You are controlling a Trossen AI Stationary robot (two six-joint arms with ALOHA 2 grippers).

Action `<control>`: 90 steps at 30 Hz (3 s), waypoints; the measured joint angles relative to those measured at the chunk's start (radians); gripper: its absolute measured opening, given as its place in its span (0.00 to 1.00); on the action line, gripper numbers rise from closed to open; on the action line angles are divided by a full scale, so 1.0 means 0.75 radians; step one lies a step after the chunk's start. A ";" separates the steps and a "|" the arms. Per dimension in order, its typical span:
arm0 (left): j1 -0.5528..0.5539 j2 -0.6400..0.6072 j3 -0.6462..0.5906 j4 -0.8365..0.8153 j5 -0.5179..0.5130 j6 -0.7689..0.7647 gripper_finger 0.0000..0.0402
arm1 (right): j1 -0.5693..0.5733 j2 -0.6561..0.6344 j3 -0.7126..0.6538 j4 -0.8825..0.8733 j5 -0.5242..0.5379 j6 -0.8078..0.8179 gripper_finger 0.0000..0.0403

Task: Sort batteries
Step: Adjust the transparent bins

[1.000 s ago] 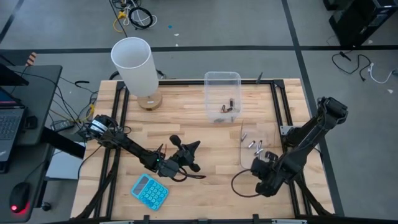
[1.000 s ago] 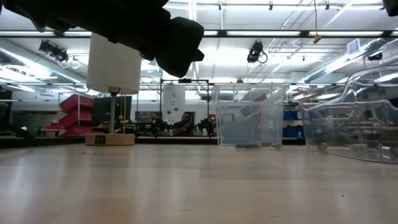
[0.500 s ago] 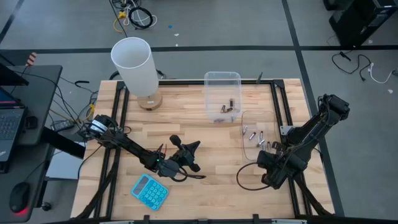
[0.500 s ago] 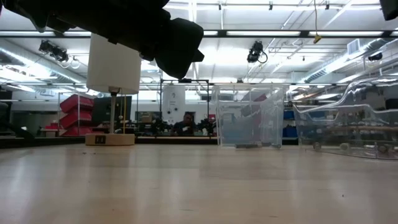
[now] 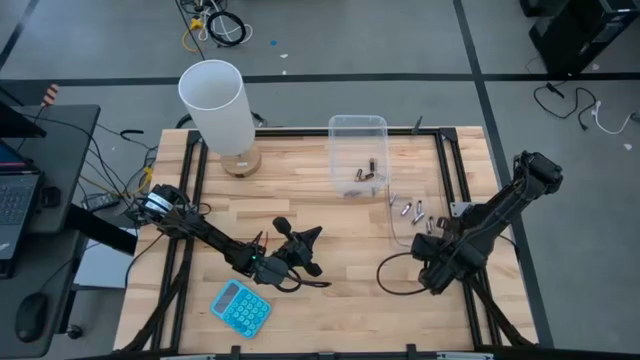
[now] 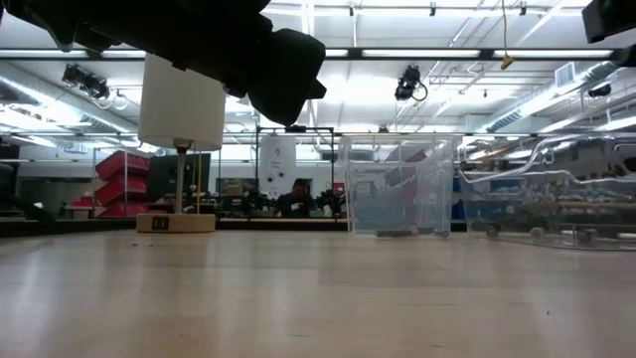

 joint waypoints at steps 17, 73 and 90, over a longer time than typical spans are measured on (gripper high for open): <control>0.000 0.000 0.000 0.000 0.000 -0.001 0.00 | -0.137 0.000 0.000 -0.165 0.142 -0.115 0.00; -0.002 0.000 0.000 -0.056 0.038 -0.028 0.00 | -0.153 -0.225 -0.208 -0.080 0.019 -0.042 0.00; -0.002 0.000 0.000 -0.056 0.040 -0.031 0.00 | -0.353 -0.225 -0.208 -0.085 0.164 -0.287 0.00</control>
